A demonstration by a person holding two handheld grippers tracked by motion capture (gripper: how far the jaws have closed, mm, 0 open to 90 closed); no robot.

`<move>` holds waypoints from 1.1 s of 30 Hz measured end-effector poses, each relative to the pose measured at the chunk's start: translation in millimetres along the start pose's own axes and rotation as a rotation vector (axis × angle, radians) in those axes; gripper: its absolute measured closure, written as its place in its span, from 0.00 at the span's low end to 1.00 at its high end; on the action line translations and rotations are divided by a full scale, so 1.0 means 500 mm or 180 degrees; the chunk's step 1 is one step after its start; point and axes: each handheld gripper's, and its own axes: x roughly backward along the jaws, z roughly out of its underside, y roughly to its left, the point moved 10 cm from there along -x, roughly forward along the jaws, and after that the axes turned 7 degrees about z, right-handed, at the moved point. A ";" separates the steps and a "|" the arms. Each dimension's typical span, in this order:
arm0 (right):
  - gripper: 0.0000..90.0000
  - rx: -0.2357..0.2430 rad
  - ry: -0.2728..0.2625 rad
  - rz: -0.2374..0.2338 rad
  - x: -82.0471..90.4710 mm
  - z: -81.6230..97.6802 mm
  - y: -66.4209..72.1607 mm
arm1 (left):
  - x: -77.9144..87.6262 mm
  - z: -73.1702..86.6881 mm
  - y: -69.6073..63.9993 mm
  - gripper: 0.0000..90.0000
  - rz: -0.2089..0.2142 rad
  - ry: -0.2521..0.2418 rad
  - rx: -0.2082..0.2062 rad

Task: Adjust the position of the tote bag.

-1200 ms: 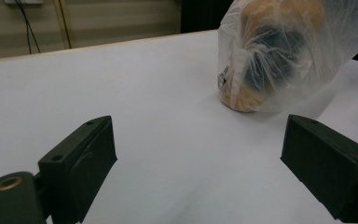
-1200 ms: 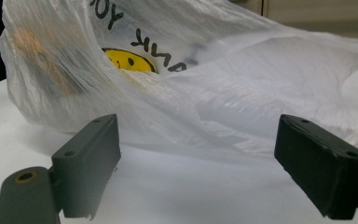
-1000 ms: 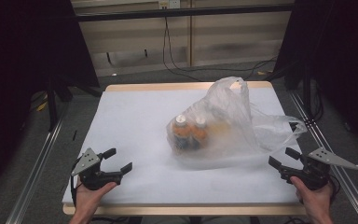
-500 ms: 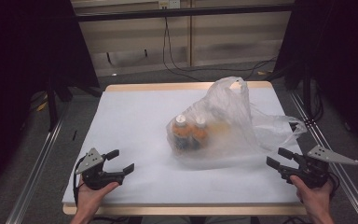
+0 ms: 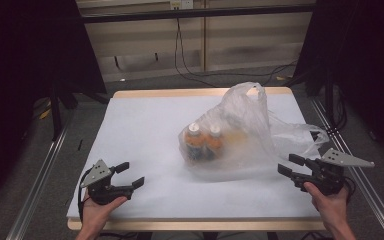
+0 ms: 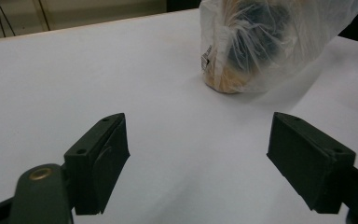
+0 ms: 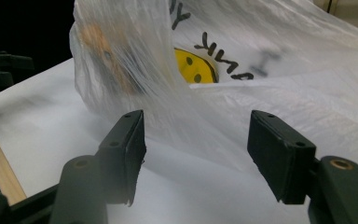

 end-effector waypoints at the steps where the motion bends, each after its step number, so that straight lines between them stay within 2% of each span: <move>1: 0.41 0.0013 -0.0004 -0.0008 -0.001 -0.005 0.002 | 0.001 0.000 0.000 0.23 -0.0034 0.0022 -0.0028; 4: 0.40 0.0019 -0.0034 -0.0030 -0.001 -0.018 0.006 | -0.002 -0.001 -0.004 0.24 -0.0018 0.0021 -0.0036; 5: 0.41 0.0021 -0.0037 -0.0040 -0.002 -0.025 0.008 | -0.003 0.001 -0.002 0.25 -0.0059 0.0058 -0.0031; 7: 0.41 0.0044 -0.0031 -0.0092 -0.007 -0.040 0.014 | -0.004 0.000 0.002 0.24 -0.0075 0.0032 -0.0009; 8: 0.40 0.0044 -0.0036 -0.0103 -0.010 -0.045 0.016 | -0.006 -0.003 0.005 0.24 -0.0050 -0.0011 0.0018; 13: 0.40 0.0101 -0.0065 -0.0143 -0.018 -0.070 0.020 | -0.006 -0.003 0.006 0.24 -0.0058 -0.0003 0.0005; 14: 0.40 0.0117 -0.0078 -0.0140 -0.020 -0.078 0.020 | -0.005 -0.004 0.003 0.24 -0.0011 -0.0018 0.0009; 16: 0.40 0.0165 -0.0116 -0.0125 -0.033 -0.097 0.022 | -0.004 -0.003 0.004 0.23 -0.0020 -0.0018 0.0008; 22: 0.38 0.0147 -0.0096 -0.0201 -0.062 -0.129 0.028 | 0.001 -0.004 0.007 0.23 -0.0044 -0.0026 0.0015; 26: 0.36 0.0176 -0.0095 -0.0191 -0.076 -0.149 0.025 | 0.003 -0.004 0.012 0.23 -0.0036 -0.0046 0.0049; 33: 0.31 0.0195 -0.0090 -0.0278 -0.095 -0.169 0.030 | 0.005 -0.004 0.014 0.22 -0.0056 -0.0039 0.0041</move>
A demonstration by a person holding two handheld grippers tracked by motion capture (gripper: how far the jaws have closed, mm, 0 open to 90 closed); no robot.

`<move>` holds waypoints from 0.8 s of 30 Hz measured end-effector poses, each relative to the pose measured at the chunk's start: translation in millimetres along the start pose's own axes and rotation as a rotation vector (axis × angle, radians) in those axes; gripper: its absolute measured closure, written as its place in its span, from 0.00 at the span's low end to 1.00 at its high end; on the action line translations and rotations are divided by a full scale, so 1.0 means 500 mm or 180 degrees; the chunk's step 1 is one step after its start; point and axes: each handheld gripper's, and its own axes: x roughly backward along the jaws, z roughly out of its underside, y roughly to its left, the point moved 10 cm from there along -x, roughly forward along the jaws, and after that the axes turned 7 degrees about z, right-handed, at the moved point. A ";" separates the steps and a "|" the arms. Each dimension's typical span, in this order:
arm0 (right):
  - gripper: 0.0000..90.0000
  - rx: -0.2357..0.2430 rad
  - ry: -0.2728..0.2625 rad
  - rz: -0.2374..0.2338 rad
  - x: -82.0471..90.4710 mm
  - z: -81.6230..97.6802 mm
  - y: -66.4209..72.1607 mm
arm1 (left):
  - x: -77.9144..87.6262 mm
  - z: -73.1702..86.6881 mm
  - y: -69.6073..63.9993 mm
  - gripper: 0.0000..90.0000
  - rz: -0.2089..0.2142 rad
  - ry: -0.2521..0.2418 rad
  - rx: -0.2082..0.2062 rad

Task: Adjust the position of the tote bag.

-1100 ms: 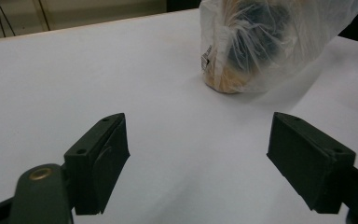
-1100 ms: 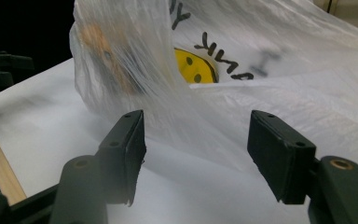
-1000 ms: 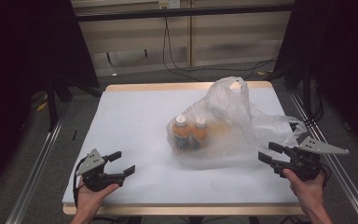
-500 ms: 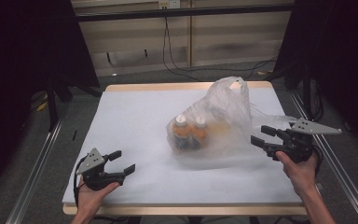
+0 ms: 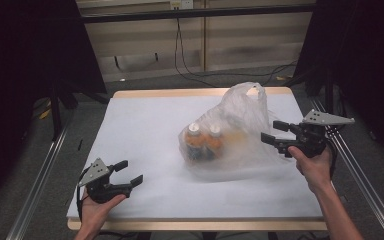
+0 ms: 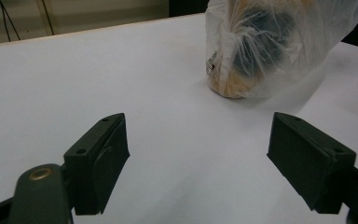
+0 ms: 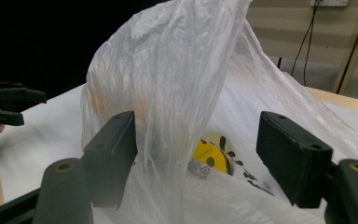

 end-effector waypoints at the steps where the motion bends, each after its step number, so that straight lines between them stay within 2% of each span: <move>1: 0.30 0.0038 -0.0011 -0.0016 -0.007 -0.004 -0.001 | 0.000 0.001 0.000 0.22 -0.0006 0.0012 -0.0006; 6: 0.30 -0.0006 -0.0028 -0.0001 -0.015 -0.009 -0.009 | 0.000 0.000 0.001 0.22 0.0015 -0.0013 0.0003; 7: 0.30 -0.0007 -0.0024 -0.0002 -0.017 -0.011 -0.011 | 0.000 0.001 0.004 0.22 -0.0028 0.0003 0.0018; 8: 0.30 -0.0019 -0.0013 -0.0049 -0.020 -0.015 -0.011 | 0.000 0.000 0.006 0.22 -0.0016 -0.0015 0.0008; 16: 0.29 -0.0010 0.0087 -0.0101 -0.039 -0.023 -0.006 | 0.002 0.000 0.011 0.21 -0.0025 -0.0030 0.0035; 19: 0.40 -0.0008 0.0086 -0.0181 -0.047 -0.028 0.006 | 0.001 0.000 0.011 0.21 -0.0046 -0.0011 0.0037; 20: 0.40 -0.0008 0.0086 -0.0181 -0.047 -0.028 0.006 | 0.001 0.000 0.011 0.21 -0.0046 -0.0011 0.0037; 21: 0.51 0.0014 0.0109 -0.0200 -0.051 -0.030 0.012 | 0.001 -0.001 0.010 0.21 -0.0023 -0.0020 0.0029; 23: 0.58 0.0016 0.0115 -0.0225 -0.055 -0.032 0.016 | 0.002 0.000 0.010 0.21 -0.0022 -0.0017 0.0026; 24: 0.66 0.0008 0.0117 -0.0222 -0.057 -0.032 0.017 | 0.002 0.000 0.010 0.21 -0.0022 -0.0017 0.0026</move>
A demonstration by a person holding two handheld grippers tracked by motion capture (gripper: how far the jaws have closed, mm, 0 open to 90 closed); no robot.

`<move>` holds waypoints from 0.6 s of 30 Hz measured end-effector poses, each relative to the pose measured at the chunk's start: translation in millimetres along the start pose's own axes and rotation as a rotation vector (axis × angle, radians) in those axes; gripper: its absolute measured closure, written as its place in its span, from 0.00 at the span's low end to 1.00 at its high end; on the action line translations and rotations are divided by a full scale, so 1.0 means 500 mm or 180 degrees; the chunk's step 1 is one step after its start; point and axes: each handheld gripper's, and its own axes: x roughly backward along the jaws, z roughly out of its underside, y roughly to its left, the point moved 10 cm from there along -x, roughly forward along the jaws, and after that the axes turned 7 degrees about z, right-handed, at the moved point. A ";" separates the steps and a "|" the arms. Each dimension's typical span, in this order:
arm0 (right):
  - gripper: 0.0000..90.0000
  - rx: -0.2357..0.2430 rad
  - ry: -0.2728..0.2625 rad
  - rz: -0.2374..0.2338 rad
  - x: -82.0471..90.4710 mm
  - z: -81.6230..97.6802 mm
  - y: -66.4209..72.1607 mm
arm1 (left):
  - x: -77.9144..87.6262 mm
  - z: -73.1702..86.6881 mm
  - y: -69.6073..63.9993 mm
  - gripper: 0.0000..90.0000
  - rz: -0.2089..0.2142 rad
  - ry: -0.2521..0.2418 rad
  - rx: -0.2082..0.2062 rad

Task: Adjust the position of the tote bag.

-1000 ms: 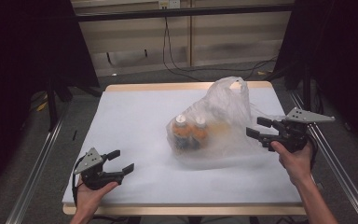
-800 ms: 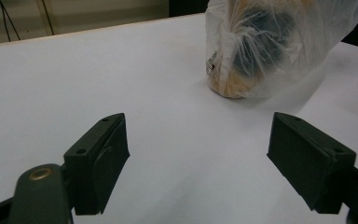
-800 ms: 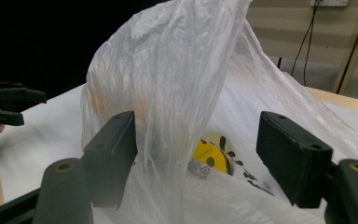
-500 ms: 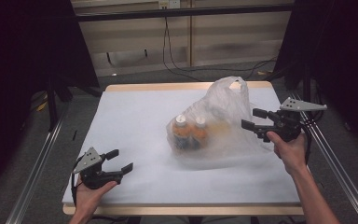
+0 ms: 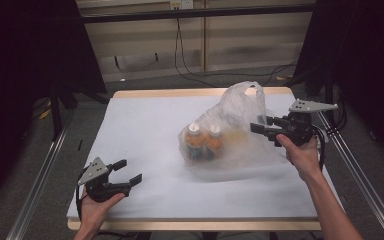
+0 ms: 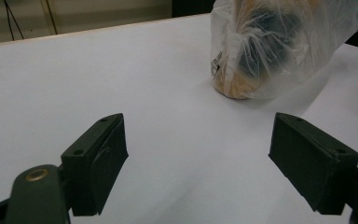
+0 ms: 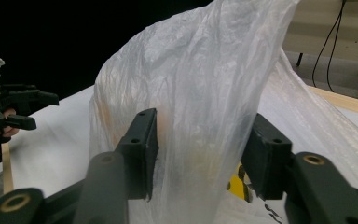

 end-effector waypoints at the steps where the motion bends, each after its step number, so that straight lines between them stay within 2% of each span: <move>1: 0.72 0.0008 -0.0010 -0.0012 -0.001 -0.001 0.001 | 0.000 0.000 0.000 0.21 0.0003 0.0003 -0.0004; 2: 0.72 0.0008 -0.0010 -0.0012 -0.001 -0.001 0.001 | 0.001 0.001 0.000 0.21 -0.0002 0.0007 -0.0002; 3: 0.75 -0.0007 -0.0014 -0.0011 -0.001 -0.003 0.001 | 0.002 0.000 0.002 0.21 -0.0016 0.0006 -0.0025; 4: 0.83 -0.0005 -0.0042 -0.0037 -0.002 -0.008 0.005 | 0.002 0.000 0.002 0.21 -0.0023 0.0001 -0.0025; 9: 0.94 0.0024 -0.0073 -0.0088 -0.005 -0.024 0.020 | 0.001 -0.003 0.000 0.21 -0.0033 -0.0015 -0.0008; 13: 0.99 0.0034 -0.0128 -0.0123 -0.004 -0.043 0.029 | 0.000 -0.002 -0.002 0.21 -0.0029 0.0000 -0.0030; 18: 1.00 0.0055 -0.0219 -0.0187 -0.005 -0.068 0.041 | -0.003 -0.004 -0.003 0.21 -0.0002 -0.0018 -0.0012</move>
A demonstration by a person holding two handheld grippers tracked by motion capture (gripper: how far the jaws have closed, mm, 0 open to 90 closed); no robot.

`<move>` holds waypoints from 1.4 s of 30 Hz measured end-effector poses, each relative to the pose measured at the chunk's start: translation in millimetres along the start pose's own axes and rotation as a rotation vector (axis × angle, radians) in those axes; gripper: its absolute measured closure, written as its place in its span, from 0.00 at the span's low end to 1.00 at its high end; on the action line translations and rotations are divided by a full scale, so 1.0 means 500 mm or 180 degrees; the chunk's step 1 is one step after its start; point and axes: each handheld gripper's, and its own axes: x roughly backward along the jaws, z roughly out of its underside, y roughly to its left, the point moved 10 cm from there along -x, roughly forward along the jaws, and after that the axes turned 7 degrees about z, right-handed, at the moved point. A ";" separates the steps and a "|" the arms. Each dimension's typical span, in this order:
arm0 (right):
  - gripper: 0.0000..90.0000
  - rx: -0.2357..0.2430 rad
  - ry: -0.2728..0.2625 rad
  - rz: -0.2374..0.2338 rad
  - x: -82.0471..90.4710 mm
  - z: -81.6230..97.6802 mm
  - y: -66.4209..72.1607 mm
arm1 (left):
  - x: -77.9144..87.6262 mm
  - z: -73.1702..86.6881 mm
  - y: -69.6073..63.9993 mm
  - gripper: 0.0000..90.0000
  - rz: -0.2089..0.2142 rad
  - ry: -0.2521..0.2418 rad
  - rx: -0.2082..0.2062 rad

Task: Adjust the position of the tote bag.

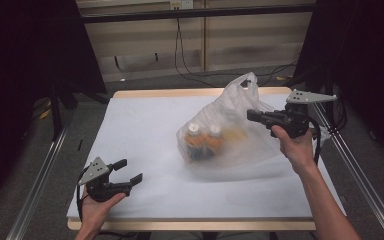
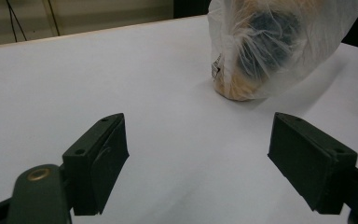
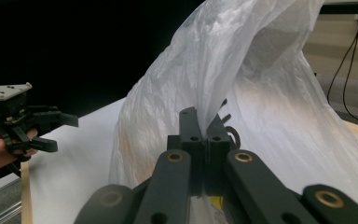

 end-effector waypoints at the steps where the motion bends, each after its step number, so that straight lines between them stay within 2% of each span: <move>1: 1.00 0.0012 -0.0013 -0.0014 -0.002 -0.005 0.004 | 0.000 0.000 0.001 0.22 -0.0008 0.0004 -0.0004; 6: 1.00 0.0067 -0.0051 -0.0091 -0.010 -0.022 0.022 | 0.003 0.000 0.003 0.22 -0.0057 0.0022 0.0005; 12: 1.00 0.0152 -0.0130 -0.0182 -0.022 -0.054 0.052 | 0.002 -0.002 0.001 0.23 -0.0039 0.0004 0.0026; 20: 1.00 0.0153 -0.0243 -0.0256 -0.030 -0.075 0.076 | 0.000 -0.015 -0.012 0.25 -0.0023 -0.0013 0.0014; 24: 1.00 0.0187 -0.0284 -0.0308 -0.035 -0.086 0.096 | -0.001 -0.034 -0.022 0.27 0.0044 -0.0089 -0.0019; 25: 1.00 0.0223 -0.0286 -0.0327 -0.037 -0.090 0.107 | -0.002 -0.048 -0.026 0.27 0.0070 -0.0133 -0.0047; 26: 1.00 0.0249 -0.0288 -0.0340 -0.039 -0.092 0.112 | -0.003 -0.054 -0.026 0.28 0.0063 -0.0136 -0.0063; 27: 1.00 0.0262 -0.0279 -0.0348 -0.041 -0.094 0.116 | -0.003 -0.061 -0.024 0.28 -0.0008 -0.0139 -0.0078; 29: 1.00 0.0268 -0.0283 -0.0361 -0.043 -0.096 0.120 | -0.003 -0.068 -0.023 0.29 -0.0024 -0.0142 -0.0110; 30: 1.00 0.0275 -0.0294 -0.0374 -0.045 -0.099 0.122 | -0.005 -0.076 -0.023 0.29 -0.0024 -0.0198 -0.0092; 33: 1.00 0.0276 -0.0343 -0.0425 -0.054 -0.114 0.134 | -0.014 -0.095 -0.019 0.30 0.0053 -0.0196 -0.0138; 36: 1.00 0.0290 -0.0348 -0.0448 -0.062 -0.120 0.139 | -0.022 -0.104 -0.015 0.31 0.0021 -0.0206 -0.0120; 37: 1.00 0.0295 -0.0354 -0.0459 -0.067 -0.123 0.142 | -0.024 -0.110 -0.012 0.31 -0.0021 -0.0209 -0.0156; 38: 1.00 0.0294 -0.0356 -0.0481 -0.071 -0.126 0.146 | -0.027 -0.115 -0.015 0.31 0.0081 -0.0218 -0.0169; 39: 1.00 0.0297 -0.0357 -0.0484 -0.075 -0.128 0.149 | -0.028 -0.121 -0.014 0.31 0.0042 -0.0220 -0.0178; 40: 1.00 0.0313 -0.0347 -0.0501 -0.078 -0.131 0.155 | -0.030 -0.125 -0.017 0.31 0.0097 -0.0247 -0.0156; 41: 1.00 0.0314 -0.0353 -0.0514 -0.081 -0.133 0.159 | -0.029 -0.130 -0.013 0.31 0.0003 -0.0236 -0.0192; 42: 1.00 0.0324 -0.0355 -0.0526 -0.083 -0.136 0.164 | -0.031 -0.136 -0.016 0.31 0.0094 -0.0261 -0.0200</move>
